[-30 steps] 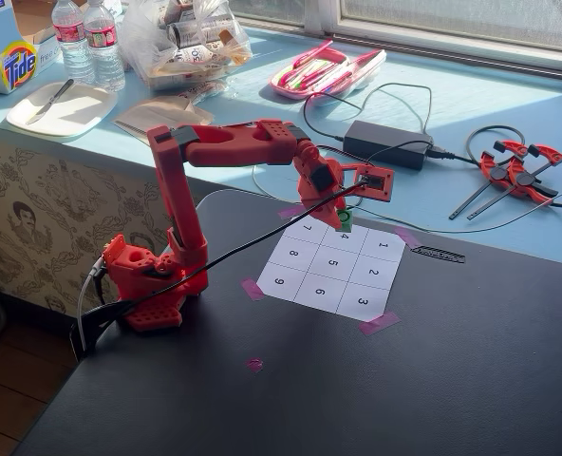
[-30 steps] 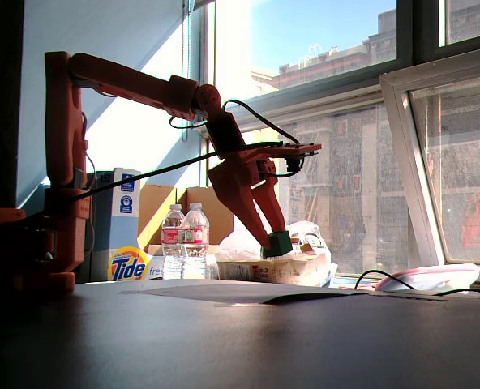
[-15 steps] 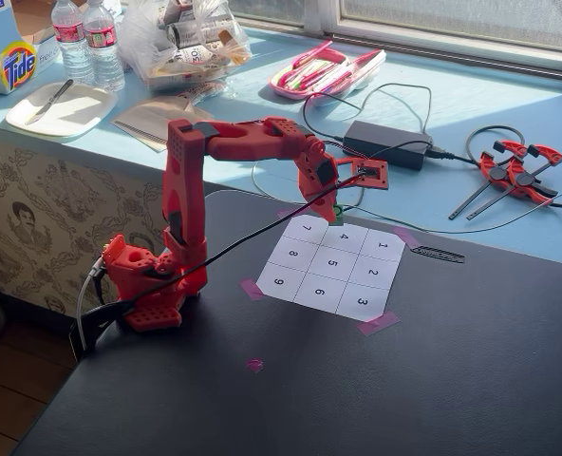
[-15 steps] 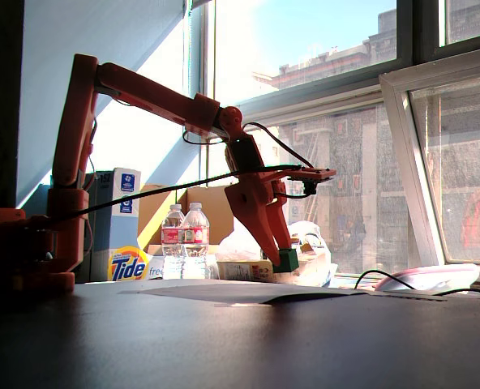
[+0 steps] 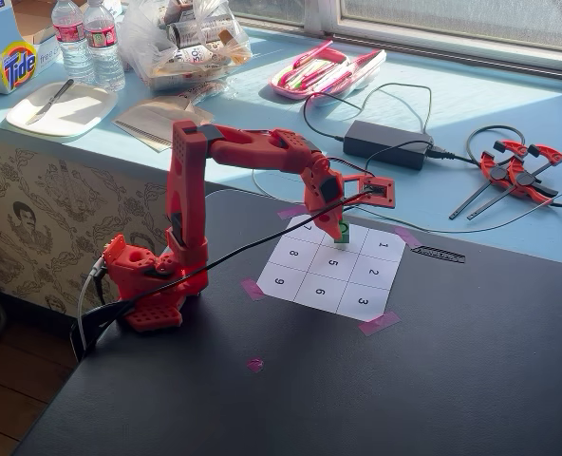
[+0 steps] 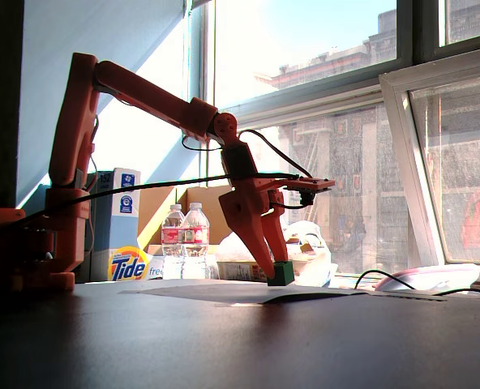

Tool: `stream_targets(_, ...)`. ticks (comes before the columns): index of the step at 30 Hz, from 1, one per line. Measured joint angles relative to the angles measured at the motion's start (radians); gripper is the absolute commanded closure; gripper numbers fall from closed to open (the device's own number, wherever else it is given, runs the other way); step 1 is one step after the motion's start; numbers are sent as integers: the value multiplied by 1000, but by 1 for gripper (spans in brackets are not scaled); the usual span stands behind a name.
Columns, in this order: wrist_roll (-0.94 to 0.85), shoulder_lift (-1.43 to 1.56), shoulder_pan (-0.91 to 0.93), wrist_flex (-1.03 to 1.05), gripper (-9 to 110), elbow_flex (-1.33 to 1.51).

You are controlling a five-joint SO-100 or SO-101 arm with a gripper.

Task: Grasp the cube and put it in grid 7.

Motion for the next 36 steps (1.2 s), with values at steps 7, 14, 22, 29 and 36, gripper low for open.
stream_targets(7,0,0,-6,-38,101,20)
stream_targets(14,0,0,-12,-48,101,20)
stream_targets(22,23,9,-104,37,101,18)
stream_targets(29,152,61,-117,170,101,18)
stream_targets(36,176,121,-137,184,101,114)
